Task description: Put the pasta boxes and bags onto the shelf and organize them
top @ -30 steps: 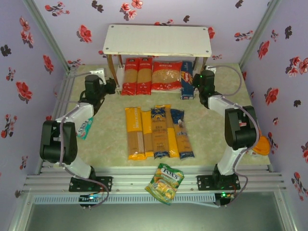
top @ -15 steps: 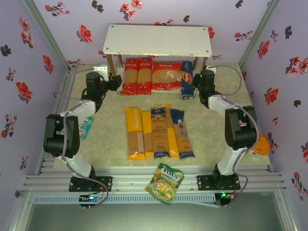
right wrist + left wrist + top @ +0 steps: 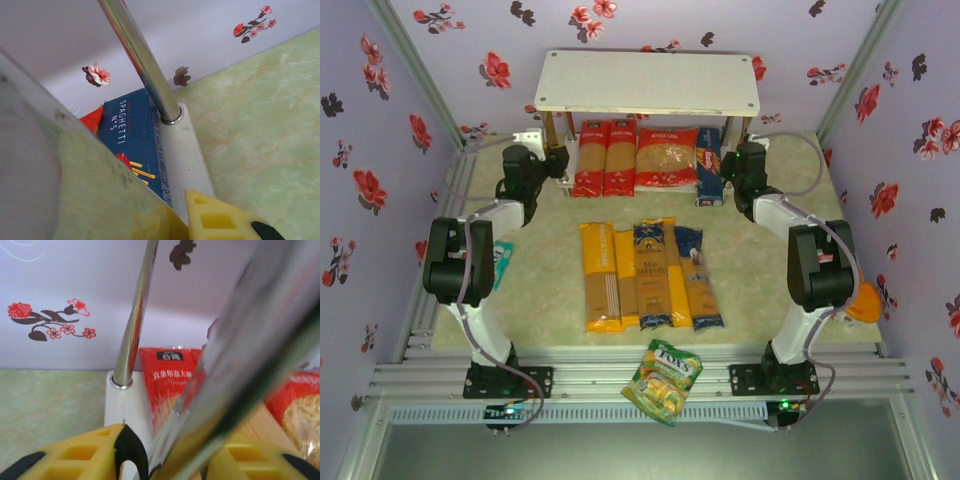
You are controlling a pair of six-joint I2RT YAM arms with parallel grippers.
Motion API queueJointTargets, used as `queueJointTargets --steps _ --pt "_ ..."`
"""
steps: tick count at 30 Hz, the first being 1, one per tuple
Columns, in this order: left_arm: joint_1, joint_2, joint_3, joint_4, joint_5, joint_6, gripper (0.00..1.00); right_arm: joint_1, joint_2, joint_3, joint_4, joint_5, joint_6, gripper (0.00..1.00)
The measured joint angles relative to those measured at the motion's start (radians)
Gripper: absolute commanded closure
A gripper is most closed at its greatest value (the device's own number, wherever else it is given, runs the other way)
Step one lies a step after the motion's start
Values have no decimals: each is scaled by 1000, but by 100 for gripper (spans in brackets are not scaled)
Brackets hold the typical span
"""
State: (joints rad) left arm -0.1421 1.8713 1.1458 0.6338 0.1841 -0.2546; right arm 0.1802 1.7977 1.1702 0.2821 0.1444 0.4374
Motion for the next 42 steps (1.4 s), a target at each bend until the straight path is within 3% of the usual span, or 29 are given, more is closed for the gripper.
queueJointTargets --steps 4,6,8,9,11,21,31,42 --pt "0 21 11 34 3 -1 55 0 0 8 -11 -3 0 100" --pt "0 31 18 48 4 -8 71 -2 0 13 -19 -6 0 100" --pt "2 42 32 53 20 -7 95 -3 0 17 -24 -10 0 100" --pt "1 44 39 50 28 26 100 -3 0 19 -27 -10 -3 100" --pt "5 51 51 51 48 97 100 -4 0 28 -37 -11 -7 100" --pt "13 51 58 33 82 104 100 -5 0 34 -48 -14 -8 100" --pt "-10 -56 -98 76 53 112 100 -20 -6 17 -45 -19 -3 100" --pt "-17 -174 -226 71 34 113 100 -14 -112 -101 -40 -36 -8 100"
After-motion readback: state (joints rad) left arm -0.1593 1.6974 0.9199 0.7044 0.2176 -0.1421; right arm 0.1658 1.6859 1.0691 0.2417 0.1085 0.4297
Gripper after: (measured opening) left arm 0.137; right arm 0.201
